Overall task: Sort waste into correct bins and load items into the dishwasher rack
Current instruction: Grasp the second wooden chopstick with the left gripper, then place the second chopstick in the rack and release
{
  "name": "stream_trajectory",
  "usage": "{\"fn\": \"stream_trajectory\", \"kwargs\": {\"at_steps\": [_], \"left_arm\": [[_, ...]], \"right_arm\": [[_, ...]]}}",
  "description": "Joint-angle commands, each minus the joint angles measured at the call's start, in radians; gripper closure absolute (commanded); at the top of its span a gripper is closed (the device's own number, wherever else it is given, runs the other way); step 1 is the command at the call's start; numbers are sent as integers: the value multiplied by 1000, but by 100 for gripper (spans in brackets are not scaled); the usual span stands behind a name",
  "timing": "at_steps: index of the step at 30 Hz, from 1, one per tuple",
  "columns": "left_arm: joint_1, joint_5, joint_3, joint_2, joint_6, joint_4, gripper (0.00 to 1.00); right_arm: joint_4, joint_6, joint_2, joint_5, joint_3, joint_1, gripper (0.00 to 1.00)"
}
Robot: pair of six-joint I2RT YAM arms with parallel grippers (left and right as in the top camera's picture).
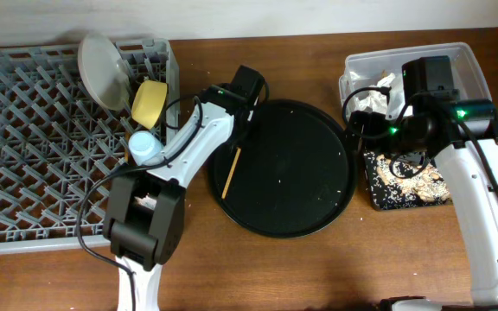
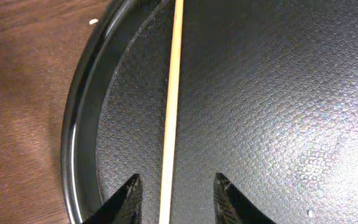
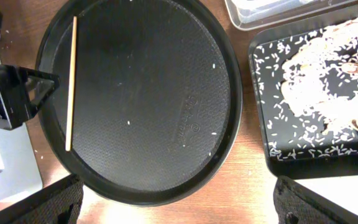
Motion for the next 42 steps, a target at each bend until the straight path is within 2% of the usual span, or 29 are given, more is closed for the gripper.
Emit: {"fn": "stream_trajectory", "kwargs": {"at_steps": [1,17,19,22,26,31,36,39,42], "left_arm": [[-5,-13,6,45,-7,-1,65],[-13,-5,3,164,-7,-11,65],[-13,-6,3,164,-7,-11,71],[-13,-6,3,164,-7,-11,98],[-13,20,21,163,-7,-26,99],[2,29,222,149,37,-224,99],[81,-164,562,100,42,-556,99],[142,-195,658,57,42,-653,99],[227,-198,676,-10,42,-712,99]], "right_arm": [[-3,0,3,13,14,3,2],[-5,0,3,17,14,3,2],[-5,0,3,17,14,3,1],[-4,0,3,17,14,3,1],[-4,0,3,17,14,3,2],[0,0,3,16,14,3,1],[-1,0,3,16,14,3,2],[-1,0,3,16,14,3,1],[-1,0,3,16,14,3,2]]}}
